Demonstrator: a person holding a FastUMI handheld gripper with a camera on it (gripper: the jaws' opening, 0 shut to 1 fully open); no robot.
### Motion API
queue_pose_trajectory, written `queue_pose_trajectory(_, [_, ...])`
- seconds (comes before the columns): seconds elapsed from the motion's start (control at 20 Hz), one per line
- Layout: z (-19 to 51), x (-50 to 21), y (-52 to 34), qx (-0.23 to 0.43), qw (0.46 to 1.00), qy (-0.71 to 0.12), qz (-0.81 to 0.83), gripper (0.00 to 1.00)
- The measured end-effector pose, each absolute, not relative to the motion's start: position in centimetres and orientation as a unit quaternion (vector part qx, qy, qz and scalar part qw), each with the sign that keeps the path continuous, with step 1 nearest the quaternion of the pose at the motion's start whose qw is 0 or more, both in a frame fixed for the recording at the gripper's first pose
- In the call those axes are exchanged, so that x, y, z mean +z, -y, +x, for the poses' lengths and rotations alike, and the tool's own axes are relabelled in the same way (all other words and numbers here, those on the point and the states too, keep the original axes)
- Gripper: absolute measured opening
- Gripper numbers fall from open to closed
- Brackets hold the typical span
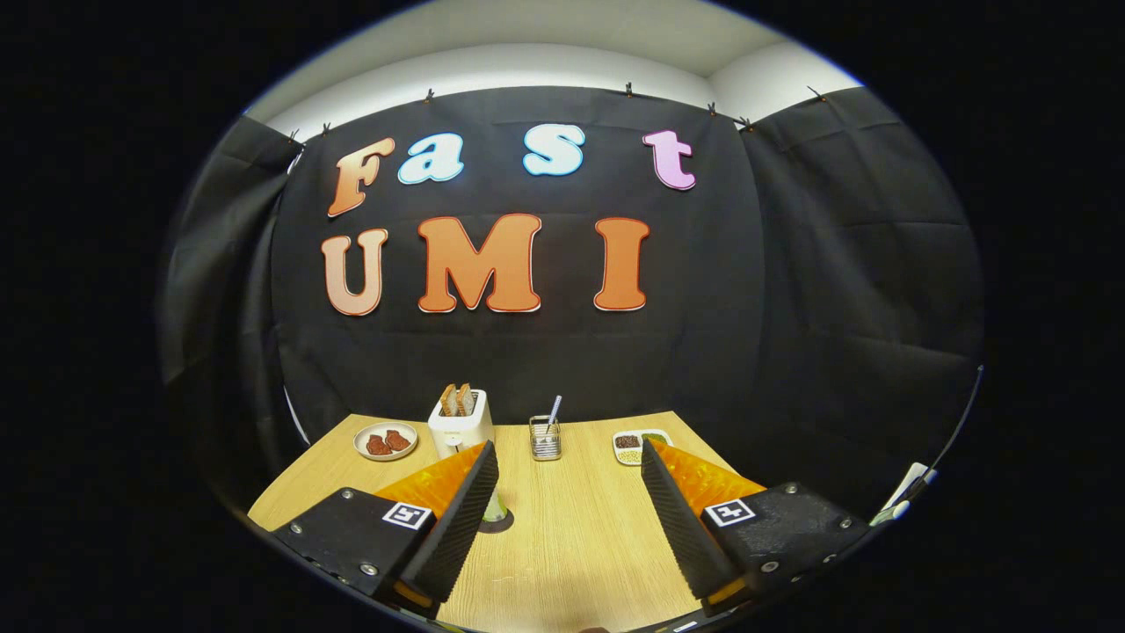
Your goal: Take the bottle from table, then pour the juice into the cup, finally place the bottle on the coaster
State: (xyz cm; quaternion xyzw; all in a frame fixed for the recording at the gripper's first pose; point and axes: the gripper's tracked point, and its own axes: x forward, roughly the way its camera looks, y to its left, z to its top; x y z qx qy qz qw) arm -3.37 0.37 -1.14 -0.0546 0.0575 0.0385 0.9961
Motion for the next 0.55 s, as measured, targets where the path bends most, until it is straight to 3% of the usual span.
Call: queue_pose_trajectory(0.55, [-3.94, -2.05, -0.16, 0.043, 0.996, -0.062, -0.048, 0.97])
